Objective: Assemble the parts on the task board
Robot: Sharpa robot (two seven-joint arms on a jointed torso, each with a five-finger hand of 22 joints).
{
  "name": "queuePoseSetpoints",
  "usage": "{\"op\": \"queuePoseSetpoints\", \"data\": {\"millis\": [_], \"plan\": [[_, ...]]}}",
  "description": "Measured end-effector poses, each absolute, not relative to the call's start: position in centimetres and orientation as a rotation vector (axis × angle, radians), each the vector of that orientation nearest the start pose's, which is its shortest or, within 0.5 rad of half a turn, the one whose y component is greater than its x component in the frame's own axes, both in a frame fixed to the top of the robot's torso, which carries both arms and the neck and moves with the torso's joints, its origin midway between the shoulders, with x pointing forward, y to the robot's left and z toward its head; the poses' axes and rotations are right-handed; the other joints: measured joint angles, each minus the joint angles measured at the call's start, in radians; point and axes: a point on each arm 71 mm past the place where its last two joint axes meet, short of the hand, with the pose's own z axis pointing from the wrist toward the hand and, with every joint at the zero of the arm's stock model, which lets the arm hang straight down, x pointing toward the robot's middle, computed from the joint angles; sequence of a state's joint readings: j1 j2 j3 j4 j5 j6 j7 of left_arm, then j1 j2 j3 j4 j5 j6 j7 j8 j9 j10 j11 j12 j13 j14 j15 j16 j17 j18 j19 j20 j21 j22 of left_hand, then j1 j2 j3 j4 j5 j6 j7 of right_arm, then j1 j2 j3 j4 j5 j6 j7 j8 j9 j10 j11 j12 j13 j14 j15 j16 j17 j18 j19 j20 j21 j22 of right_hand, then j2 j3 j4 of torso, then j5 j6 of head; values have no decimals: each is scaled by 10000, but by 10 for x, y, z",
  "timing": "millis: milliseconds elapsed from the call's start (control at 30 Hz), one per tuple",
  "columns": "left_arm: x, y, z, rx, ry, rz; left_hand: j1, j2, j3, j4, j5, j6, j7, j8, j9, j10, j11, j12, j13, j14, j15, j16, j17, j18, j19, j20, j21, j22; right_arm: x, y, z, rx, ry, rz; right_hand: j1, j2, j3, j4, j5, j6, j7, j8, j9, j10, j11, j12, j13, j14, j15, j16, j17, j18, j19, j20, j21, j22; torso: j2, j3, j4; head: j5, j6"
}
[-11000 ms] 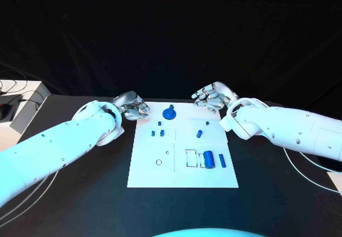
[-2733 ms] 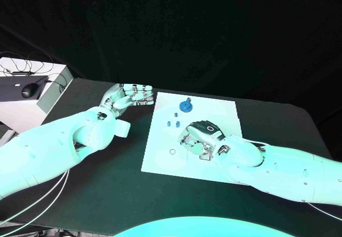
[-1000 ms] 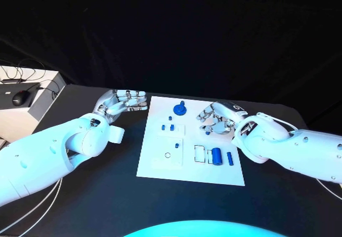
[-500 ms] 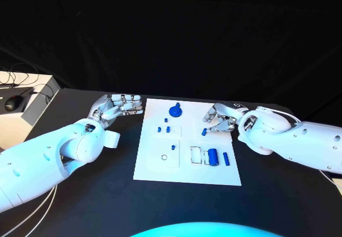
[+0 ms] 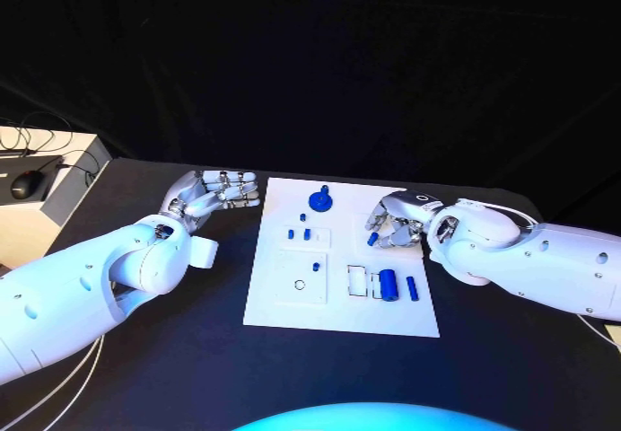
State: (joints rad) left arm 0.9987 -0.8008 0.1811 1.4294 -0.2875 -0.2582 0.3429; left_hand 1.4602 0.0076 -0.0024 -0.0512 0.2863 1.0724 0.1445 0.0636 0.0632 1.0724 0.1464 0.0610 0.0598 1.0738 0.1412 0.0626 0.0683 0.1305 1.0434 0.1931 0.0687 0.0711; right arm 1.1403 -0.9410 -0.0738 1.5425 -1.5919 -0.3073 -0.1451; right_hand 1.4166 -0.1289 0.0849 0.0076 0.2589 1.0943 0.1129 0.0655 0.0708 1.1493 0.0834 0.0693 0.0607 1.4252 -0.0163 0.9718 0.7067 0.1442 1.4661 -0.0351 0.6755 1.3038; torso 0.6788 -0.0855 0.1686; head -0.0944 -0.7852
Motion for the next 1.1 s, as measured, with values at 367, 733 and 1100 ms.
{"op": "queuePoseSetpoints", "data": {"millis": [367,733,1100], "plan": [[496,218,-204,-9775,14386,-15044,0,0,0,0,0,0,0,0,0,0,0,0,0,0,0,0,0,0,0,0,0,0,462,-241,-226,-2373,17426,4721,61,68,1386,-205,-55,570,46,0,0,795,-179,-59,-3,5,-75,35,-23,-54,-37,-39,159,-10,-4,4,-11,-9,-11],[496,218,-204,-9780,14387,-15033,0,0,0,1,0,0,0,0,0,0,0,0,0,0,0,0,0,-1,0,0,0,0,461,-239,-226,-2526,17293,4637,-270,314,2591,-549,-788,867,-2,0,40,945,-245,-118,-28,16,-132,170,60,-126,-70,-77,693,43,-5,10,-17,7,-22],[496,218,-204,-9793,14394,-15015,1,0,0,1,0,0,0,0,0,0,0,0,0,0,0,0,0,0,0,0,0,0,459,-239,-223,-2527,16852,4682,-400,608,3295,-863,-1890,1116,-107,-63,188,1015,-174,-129,-25,2,-218,631,574,-217,-84,-140,1628,41,-5,10,-17,3,-46]]}}
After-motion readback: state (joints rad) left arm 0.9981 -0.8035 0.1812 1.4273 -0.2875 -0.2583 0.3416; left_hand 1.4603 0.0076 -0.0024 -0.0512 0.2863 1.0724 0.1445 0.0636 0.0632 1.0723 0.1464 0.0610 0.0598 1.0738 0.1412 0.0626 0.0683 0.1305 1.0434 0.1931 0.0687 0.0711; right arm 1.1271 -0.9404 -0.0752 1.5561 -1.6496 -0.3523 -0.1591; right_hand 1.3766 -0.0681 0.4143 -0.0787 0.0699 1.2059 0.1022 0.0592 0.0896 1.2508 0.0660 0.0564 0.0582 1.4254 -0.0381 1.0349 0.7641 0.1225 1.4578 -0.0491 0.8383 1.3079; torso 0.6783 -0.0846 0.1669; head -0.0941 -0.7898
